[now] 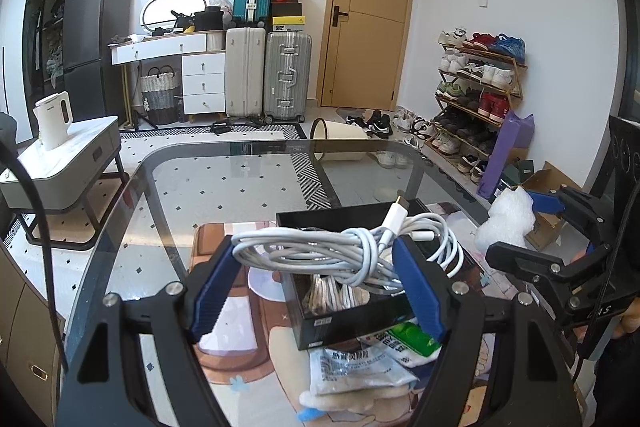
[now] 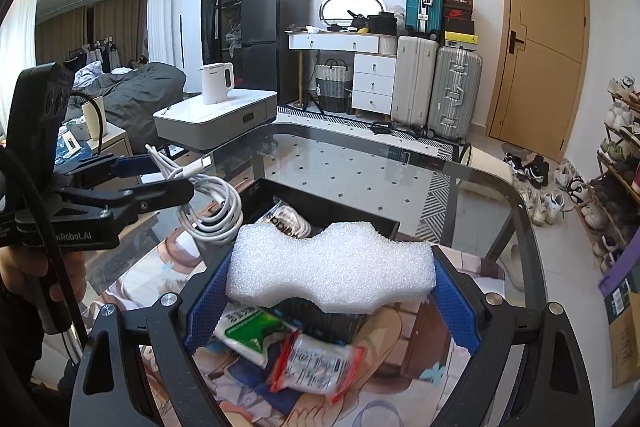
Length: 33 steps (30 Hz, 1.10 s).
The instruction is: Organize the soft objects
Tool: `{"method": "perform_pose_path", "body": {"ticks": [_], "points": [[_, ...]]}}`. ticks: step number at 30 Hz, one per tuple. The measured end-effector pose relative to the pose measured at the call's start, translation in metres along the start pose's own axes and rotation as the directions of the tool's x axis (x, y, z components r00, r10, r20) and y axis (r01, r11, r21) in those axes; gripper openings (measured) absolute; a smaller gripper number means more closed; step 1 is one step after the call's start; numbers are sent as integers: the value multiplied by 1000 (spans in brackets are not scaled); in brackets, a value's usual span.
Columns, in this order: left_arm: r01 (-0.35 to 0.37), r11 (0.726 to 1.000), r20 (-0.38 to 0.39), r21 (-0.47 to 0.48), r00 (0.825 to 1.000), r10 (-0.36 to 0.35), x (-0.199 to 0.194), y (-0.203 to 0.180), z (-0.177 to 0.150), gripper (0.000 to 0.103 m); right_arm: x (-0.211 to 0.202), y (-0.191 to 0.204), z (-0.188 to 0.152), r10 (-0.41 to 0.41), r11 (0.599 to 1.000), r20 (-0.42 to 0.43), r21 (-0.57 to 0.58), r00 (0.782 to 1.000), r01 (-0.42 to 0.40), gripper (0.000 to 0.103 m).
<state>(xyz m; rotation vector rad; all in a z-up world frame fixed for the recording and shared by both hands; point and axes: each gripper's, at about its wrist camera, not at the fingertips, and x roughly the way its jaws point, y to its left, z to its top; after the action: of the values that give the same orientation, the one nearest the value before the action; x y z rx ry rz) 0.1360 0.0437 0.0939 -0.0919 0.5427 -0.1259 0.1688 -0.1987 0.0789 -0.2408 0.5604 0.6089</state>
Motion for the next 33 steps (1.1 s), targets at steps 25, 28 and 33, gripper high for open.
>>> {"method": "perform_pose_path", "body": {"ticks": [25, 28, 33], "points": [[-16, 1000, -60, 7, 998, 17, 68, -9, -3, 77, 46, -7, 9, -38, 999, -69, -29, 997, 36, 92], [-12, 1000, -68, 8, 998, 12, 74, -11, -4, 77, 48, -9, 8, -43, 999, -74, -29, 996, 41, 92], [2, 1000, -79, 9, 997, -1, 81, -14, -7, 77, 50, -12, 8, -51, 998, -80, -30, 995, 49, 92]]}}
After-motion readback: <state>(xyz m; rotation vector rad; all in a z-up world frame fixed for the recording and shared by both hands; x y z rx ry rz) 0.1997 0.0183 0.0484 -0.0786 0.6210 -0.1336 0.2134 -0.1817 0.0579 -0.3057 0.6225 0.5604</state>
